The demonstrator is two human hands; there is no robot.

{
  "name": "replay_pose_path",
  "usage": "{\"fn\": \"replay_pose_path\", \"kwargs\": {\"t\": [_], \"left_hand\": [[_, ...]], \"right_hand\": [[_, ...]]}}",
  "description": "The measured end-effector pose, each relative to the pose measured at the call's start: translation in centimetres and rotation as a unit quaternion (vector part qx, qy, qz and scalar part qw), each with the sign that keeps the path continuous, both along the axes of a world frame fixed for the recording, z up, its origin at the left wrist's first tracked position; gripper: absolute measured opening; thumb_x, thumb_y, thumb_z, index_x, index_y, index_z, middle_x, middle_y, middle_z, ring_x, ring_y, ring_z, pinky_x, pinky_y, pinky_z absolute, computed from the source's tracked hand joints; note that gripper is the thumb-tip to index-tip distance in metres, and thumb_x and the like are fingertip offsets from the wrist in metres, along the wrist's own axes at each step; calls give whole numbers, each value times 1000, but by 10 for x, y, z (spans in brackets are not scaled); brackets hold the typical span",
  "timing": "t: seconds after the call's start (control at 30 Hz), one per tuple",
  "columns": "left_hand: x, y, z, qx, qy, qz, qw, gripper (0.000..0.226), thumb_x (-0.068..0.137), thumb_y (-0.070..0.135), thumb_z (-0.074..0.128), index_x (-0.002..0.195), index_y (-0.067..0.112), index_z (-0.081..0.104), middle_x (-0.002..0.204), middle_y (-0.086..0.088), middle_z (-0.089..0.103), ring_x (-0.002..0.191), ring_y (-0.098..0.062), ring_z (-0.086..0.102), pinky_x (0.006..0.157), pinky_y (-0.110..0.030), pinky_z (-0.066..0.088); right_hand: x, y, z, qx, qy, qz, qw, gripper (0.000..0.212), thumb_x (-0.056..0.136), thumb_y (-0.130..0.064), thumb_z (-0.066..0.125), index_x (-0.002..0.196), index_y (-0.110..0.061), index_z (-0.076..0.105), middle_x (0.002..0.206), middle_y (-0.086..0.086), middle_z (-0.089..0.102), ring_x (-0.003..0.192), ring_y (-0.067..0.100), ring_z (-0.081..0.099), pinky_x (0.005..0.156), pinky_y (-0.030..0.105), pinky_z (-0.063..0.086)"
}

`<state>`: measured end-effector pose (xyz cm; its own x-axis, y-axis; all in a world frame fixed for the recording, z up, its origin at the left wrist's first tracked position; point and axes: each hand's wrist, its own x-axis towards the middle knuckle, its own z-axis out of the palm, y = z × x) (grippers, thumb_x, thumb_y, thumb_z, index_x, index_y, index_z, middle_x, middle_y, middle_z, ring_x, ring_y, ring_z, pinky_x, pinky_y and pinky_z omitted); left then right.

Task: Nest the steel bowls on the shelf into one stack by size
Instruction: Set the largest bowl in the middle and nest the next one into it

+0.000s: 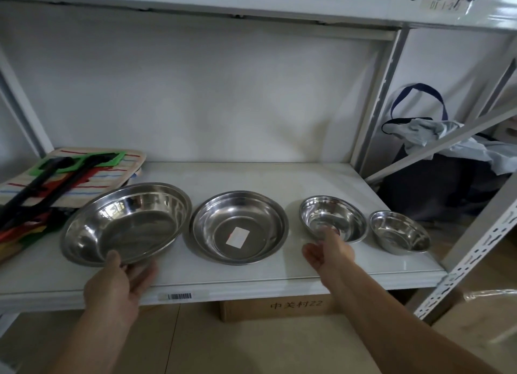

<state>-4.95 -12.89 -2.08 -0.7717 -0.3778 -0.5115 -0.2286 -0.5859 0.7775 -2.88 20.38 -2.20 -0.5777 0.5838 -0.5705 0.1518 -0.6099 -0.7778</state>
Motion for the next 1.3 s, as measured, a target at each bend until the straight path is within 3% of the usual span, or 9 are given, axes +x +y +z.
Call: {"fn": "replay_pose_path", "kwargs": {"t": [0.1,0.23,0.4,0.63,0.8,0.93,1.13,1.2,1.3], "left_hand": [[17,31,2,-56,-22,-79,995,41,94,44,61,115,10,53,97,-12,57,79,-31,67,63,-46,64],[21,74,-1,-89,7,-198,976,32,95,29,64,118,9,54,108,-15,60,90,-39,71,77,-46,58],[11,96,-13,-78,1,-227,971,28,100,14,57,124,1,54,105,-17,63,86,-35,71,69,-39,58],[6,102,-11,-94,16,-232,968,17,103,9,49,115,2,59,103,-24,70,90,-34,71,71,-38,56],[9,104,-8,-89,12,-240,967,26,103,13,51,125,0,56,99,-21,70,90,-35,70,77,-43,56],[28,90,-5,-124,-20,-254,959,33,101,22,56,122,-3,55,112,-22,64,86,-41,71,73,-45,59],[82,60,0,-234,-18,-404,884,24,96,15,62,98,-9,66,80,-18,73,65,-33,70,68,-41,59],[91,51,-2,-244,-19,-409,879,23,96,15,62,97,-8,67,75,-16,74,64,-32,69,65,-38,57],[95,42,-3,-248,-21,-391,886,22,95,15,63,98,-6,68,87,-23,77,67,-32,71,71,-43,58]], "right_hand": [[2,22,-2,3,-3,-27,1000,28,92,-9,69,115,6,66,86,21,67,68,26,64,47,35,62],[5,31,-4,11,-5,-25,1000,17,92,2,65,108,7,66,89,23,68,67,26,64,50,36,62],[6,37,-8,24,-9,-25,999,4,93,0,64,89,3,65,77,19,66,63,25,63,68,37,63],[9,46,-11,36,-7,-18,999,8,94,-2,62,90,4,64,74,18,66,61,24,64,82,43,62],[16,48,-11,30,0,-4,1000,15,94,-9,66,92,6,64,73,19,65,63,25,64,62,37,63],[44,33,-5,6,4,40,999,16,97,-7,61,95,9,62,73,22,67,63,28,66,49,31,61],[103,-22,-7,-46,13,178,983,5,91,3,60,90,5,64,72,21,70,53,24,63,47,28,58],[113,-36,-11,-38,10,210,977,5,91,2,62,91,4,66,75,20,69,55,23,63,52,30,58],[117,-44,-13,-19,-1,227,974,7,90,1,64,95,3,67,80,20,69,58,24,62,54,31,59]]}}
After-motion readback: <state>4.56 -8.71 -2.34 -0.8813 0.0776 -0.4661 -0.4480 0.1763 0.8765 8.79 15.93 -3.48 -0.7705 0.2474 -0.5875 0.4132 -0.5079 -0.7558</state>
